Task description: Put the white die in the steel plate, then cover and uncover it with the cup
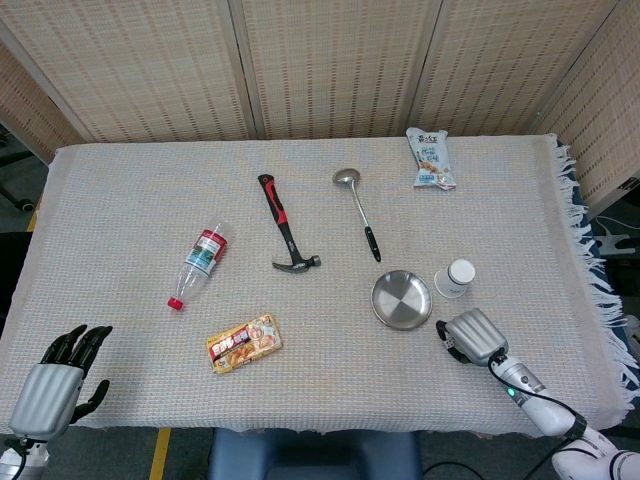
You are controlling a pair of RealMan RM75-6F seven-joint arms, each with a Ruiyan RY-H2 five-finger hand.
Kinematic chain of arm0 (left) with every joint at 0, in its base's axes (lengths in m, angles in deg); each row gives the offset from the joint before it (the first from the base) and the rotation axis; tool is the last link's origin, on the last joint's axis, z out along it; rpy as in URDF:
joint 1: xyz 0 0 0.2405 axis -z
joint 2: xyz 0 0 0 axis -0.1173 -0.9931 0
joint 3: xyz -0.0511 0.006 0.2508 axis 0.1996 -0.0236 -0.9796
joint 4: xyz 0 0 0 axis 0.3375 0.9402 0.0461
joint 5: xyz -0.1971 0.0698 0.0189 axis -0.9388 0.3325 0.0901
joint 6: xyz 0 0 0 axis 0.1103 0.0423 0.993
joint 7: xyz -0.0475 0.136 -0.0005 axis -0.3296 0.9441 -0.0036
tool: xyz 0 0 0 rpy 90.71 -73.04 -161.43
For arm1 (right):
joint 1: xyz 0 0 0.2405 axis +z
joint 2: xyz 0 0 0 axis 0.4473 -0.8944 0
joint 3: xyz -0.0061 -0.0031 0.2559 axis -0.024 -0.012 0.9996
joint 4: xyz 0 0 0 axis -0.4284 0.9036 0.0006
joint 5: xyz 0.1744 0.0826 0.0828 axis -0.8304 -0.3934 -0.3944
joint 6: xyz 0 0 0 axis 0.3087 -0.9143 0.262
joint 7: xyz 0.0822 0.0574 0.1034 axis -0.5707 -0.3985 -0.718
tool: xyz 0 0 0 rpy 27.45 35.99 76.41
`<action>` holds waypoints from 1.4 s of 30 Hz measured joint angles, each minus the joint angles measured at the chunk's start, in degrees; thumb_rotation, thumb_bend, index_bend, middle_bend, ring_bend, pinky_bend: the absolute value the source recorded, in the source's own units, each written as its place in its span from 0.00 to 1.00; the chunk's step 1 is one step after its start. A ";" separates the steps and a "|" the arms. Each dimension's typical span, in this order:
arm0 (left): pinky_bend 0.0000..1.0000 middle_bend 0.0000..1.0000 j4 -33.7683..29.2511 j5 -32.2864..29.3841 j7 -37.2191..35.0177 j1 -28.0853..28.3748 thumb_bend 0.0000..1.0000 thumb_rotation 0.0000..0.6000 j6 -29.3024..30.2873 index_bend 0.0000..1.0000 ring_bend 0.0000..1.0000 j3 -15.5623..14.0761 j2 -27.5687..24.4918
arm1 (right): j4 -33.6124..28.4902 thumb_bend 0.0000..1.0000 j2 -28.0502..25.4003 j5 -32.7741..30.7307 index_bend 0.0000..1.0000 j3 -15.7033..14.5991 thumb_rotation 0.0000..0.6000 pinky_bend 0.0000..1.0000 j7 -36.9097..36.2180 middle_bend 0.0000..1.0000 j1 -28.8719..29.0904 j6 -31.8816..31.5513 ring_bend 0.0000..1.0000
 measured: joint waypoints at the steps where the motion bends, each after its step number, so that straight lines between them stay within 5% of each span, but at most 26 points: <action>1: 0.18 0.13 -0.01 0.01 -0.01 -0.01 0.35 1.00 0.01 0.09 0.09 0.00 -0.01 | 0.03 0.24 0.03 0.04 0.62 0.02 1.00 1.00 -0.03 0.79 -0.03 -0.16 0.79; 13: 0.18 0.13 -0.04 0.05 0.13 -0.01 0.35 1.00 -0.07 0.10 0.09 -0.05 0.00 | -1.76 0.24 -0.17 0.71 0.64 1.69 1.00 1.00 -1.75 0.79 0.15 -3.51 0.79; 22: 0.18 0.13 0.04 -0.01 0.07 0.01 0.35 1.00 -0.15 0.09 0.09 -0.03 0.06 | 0.62 0.24 3.70 -0.42 0.62 6.83 1.00 1.00 -5.23 0.79 3.24 -5.00 0.79; 28: 0.18 0.13 0.15 -0.30 -0.26 0.05 0.35 1.00 -0.27 0.09 0.09 0.05 0.03 | 7.57 0.24 8.54 -0.68 0.57 7.75 1.00 1.00 -8.40 0.79 5.43 -4.13 0.79; 37: 0.18 0.13 0.18 -0.25 -0.52 0.04 0.35 1.00 -0.17 0.09 0.09 0.07 -0.04 | 11.45 0.08 10.81 0.58 0.40 7.42 1.00 1.00 -11.00 0.79 6.37 -6.35 0.73; 42: 0.18 0.13 0.16 -0.17 -0.34 0.05 0.35 1.00 -0.23 0.09 0.09 0.01 -0.02 | 10.73 0.07 9.91 1.40 0.37 7.24 1.00 1.00 -11.30 0.67 5.95 -9.14 0.63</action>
